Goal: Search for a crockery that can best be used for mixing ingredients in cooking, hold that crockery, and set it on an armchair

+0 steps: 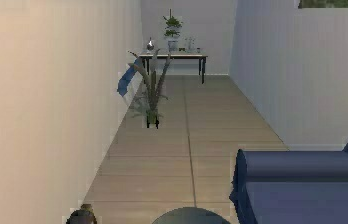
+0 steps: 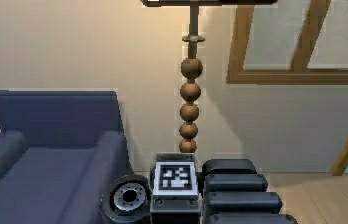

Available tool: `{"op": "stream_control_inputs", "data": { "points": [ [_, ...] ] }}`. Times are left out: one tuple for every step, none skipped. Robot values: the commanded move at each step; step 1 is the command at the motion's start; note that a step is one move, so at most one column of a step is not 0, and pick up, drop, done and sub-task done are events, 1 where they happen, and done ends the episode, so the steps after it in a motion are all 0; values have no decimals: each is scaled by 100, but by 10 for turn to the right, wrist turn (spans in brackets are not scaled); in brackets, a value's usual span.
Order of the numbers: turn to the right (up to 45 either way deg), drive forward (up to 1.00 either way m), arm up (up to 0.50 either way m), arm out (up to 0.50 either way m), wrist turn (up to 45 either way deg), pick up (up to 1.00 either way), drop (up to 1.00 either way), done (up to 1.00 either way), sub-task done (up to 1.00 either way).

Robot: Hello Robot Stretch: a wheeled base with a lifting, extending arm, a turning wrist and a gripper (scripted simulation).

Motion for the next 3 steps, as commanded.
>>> {"op": "stream_control_inputs", "data": {
  "points": [
    [0, 75, 0, 0, 0, 0, 0, 0, 0],
    [450, 0, 0, 0, 0, 0, 0, 0, 0],
    [420, 0, 0, 0, 0, 0, 0, 0, 0]
  ]
}}
